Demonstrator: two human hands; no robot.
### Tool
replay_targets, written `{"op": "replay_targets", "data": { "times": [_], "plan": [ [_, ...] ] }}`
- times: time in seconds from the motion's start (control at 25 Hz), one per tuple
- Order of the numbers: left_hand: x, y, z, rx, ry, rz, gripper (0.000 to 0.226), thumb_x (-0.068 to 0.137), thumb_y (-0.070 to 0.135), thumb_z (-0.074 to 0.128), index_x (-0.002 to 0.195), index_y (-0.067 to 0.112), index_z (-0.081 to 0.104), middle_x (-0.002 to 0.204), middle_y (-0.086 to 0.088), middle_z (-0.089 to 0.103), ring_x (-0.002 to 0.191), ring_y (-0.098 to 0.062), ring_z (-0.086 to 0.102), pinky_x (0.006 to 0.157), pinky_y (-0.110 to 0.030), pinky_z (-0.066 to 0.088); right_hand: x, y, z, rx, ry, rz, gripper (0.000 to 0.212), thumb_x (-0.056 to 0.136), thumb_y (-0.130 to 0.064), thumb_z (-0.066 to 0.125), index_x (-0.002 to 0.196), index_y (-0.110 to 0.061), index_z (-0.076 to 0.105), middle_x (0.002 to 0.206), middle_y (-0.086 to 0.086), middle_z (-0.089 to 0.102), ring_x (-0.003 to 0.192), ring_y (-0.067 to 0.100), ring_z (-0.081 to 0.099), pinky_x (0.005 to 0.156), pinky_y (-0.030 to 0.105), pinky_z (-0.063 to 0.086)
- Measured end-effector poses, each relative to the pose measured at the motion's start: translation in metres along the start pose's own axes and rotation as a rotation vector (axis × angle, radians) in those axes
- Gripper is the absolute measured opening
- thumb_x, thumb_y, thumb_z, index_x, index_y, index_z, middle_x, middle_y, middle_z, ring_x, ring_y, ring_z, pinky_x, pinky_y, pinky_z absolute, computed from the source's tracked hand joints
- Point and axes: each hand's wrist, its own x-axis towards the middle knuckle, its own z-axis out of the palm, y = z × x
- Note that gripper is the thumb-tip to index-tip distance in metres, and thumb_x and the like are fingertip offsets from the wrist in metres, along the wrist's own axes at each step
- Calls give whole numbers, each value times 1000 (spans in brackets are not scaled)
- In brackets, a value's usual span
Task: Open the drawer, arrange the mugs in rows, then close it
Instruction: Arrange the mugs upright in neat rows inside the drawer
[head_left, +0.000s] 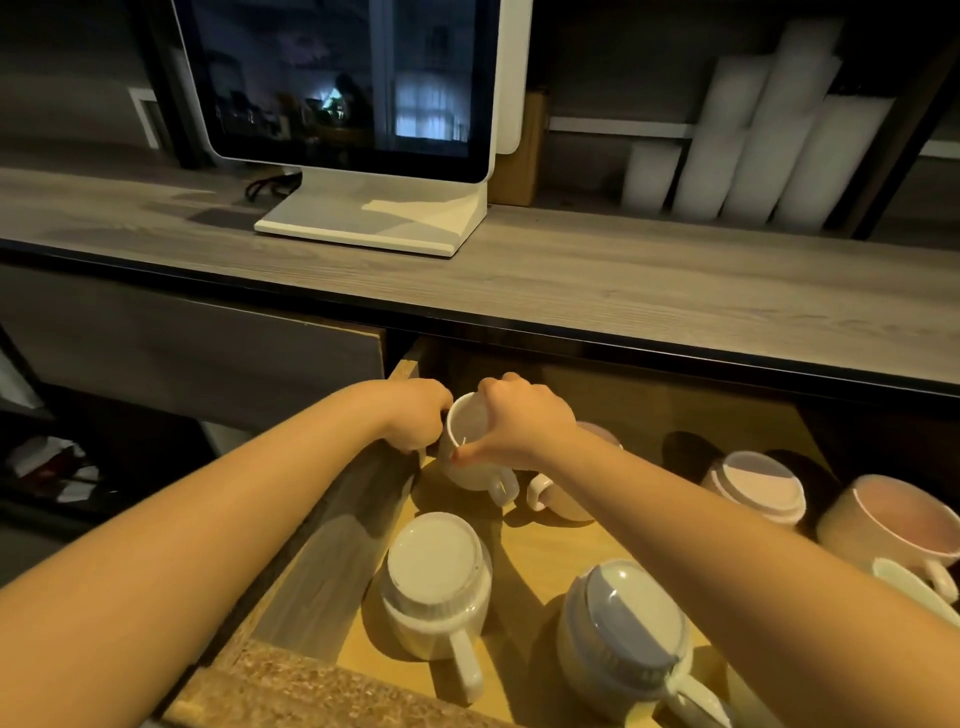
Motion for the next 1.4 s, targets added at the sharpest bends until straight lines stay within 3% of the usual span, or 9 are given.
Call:
{"op": "replay_targets", "data": {
  "times": [0.12, 0.24, 0.4, 0.6, 0.72, 0.88, 1.12, 1.4],
  "plan": [
    [14, 0, 4, 49, -38, 9, 41, 91, 2, 54, 130, 10, 52, 126, -12, 59, 111, -25, 58, 90, -29, 48, 5, 5, 10, -45, -31, 21, 74, 66, -58, 71, 125, -19, 51, 115, 6, 59, 99, 23, 59, 73, 31, 55],
    [24, 0, 12, 15, -55, 20, 40, 91, 2, 53, 130, 11, 52, 122, -12, 60, 105, -25, 60, 84, -28, 50, 6, 12, 16, -71, -44, 35, 71, 67, -62, 68, 122, -19, 54, 110, 4, 62, 90, 18, 58, 67, 28, 51],
    [29, -3, 23, -110, -24, 33, 51, 90, 3, 54, 138, 16, 42, 127, -10, 56, 103, -24, 59, 85, -30, 54, 7, 17, 15, -87, -69, 65, 73, 69, -66, 63, 125, -20, 52, 112, 4, 62, 97, 20, 58, 76, 32, 47],
    [27, -3, 32, -222, 64, 43, 47, 94, 6, 50, 139, 17, 40, 132, -9, 53, 113, -25, 56, 90, -29, 48, 12, 28, 6, 77, -295, 74, 81, 69, -40, 79, 138, -24, 39, 127, 4, 56, 109, 25, 55, 79, 30, 48],
    [29, -3, 38, -252, 117, 33, 40, 95, 8, 48, 134, 16, 42, 128, -9, 54, 110, -24, 55, 86, -27, 47, 14, 33, 4, 123, -329, 67, 83, 68, -30, 82, 139, -25, 39, 126, 5, 57, 108, 26, 56, 79, 30, 49],
    [34, -5, 48, -275, 163, -14, 41, 95, 8, 48, 135, 15, 39, 123, -9, 56, 101, -22, 59, 78, -26, 53, 13, 33, 9, 84, -224, 41, 75, 68, -40, 80, 132, -19, 47, 114, 6, 63, 92, 22, 60, 71, 26, 53],
    [35, -7, 41, -257, 282, -30, 48, 94, 5, 50, 139, 16, 40, 129, -9, 55, 112, -25, 57, 87, -29, 51, 30, 26, 9, 156, -160, 80, 69, 68, -47, 77, 124, -12, 54, 107, 8, 64, 88, 19, 61, 74, 27, 53],
    [35, -8, 42, -202, 253, -48, 47, 93, 7, 53, 138, 15, 41, 130, -9, 54, 111, -25, 57, 83, -25, 49, 31, 21, 20, 170, -161, 114, 48, 68, -53, 74, 93, -15, 57, 69, -2, 50, 65, 15, 54, 56, 19, 44]
  ]
}}
